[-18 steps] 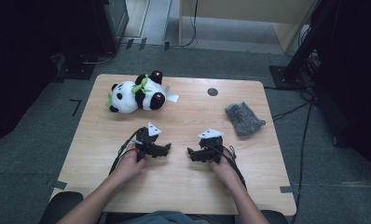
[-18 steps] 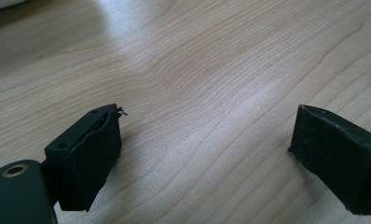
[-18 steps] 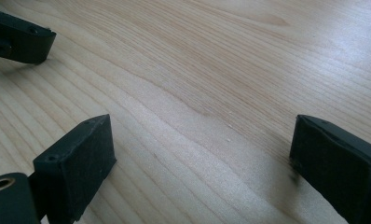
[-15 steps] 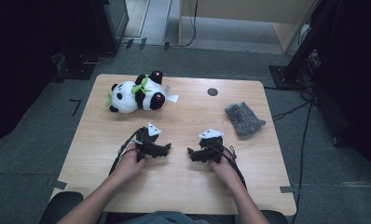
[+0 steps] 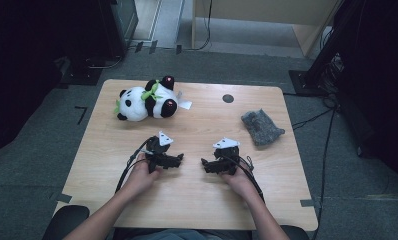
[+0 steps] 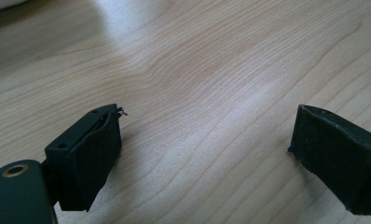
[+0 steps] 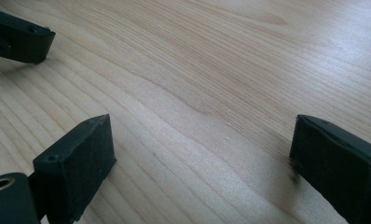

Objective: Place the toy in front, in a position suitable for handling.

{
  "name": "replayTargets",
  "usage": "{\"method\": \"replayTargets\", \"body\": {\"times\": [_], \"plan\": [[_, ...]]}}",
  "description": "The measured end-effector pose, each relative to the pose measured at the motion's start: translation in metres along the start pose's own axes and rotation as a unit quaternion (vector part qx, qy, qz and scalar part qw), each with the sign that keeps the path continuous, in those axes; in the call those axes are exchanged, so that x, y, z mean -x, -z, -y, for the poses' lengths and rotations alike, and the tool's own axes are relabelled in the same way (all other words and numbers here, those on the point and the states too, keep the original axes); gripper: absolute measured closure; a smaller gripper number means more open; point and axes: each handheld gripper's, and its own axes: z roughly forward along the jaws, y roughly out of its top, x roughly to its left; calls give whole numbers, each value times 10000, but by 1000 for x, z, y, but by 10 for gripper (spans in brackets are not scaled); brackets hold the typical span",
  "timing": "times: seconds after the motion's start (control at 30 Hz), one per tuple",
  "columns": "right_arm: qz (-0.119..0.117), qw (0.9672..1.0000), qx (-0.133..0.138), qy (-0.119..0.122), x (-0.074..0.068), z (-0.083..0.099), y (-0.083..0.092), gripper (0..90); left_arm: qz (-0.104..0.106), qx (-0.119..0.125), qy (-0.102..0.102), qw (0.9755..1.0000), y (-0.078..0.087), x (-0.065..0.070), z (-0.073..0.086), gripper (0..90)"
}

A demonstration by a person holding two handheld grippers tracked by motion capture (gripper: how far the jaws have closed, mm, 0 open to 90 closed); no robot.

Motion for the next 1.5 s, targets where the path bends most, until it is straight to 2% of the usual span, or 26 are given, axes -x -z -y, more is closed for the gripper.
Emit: {"method": "replayTargets", "body": {"times": [0.57, 0.87, 0.97, 1.2, 1.27, 1.33, 1.4, 1.5], "plan": [[0, 10000, 0, 0, 0, 0, 0, 61, 42, 5, -30, 10000, 0, 0, 0, 88], [1, 10000, -3, -2, 0, 0, 0, 61, 195, 2, -189, 9996, 1, 0, 0, 95], [-1, 10000, -2, -2, 0, 0, 0, 61, 222, -81, -211, 9995, 2, -2, -2, 146], [6, 10000, -4, -10, 0, 0, 0, 61, 295, -185, -326, 9989, 4, -5, -4, 146], [7, 10000, 0, -11, 0, 0, 0, 61, 338, -207, -358, 9986, 6, -6, -5, 146], [7, 10000, -2, -11, 0, 0, 0, 61, 539, -201, -246, 9980, 9, -8, -7, 146], [8, 10000, -2, -11, 0, 0, 0, 61, 727, -128, -226, 9970, 13, -10, -8, 146], [7, 10000, -2, -11, 0, 0, 0, 61, 776, -13, -285, 9966, 21, -13, -11, 146]]}}
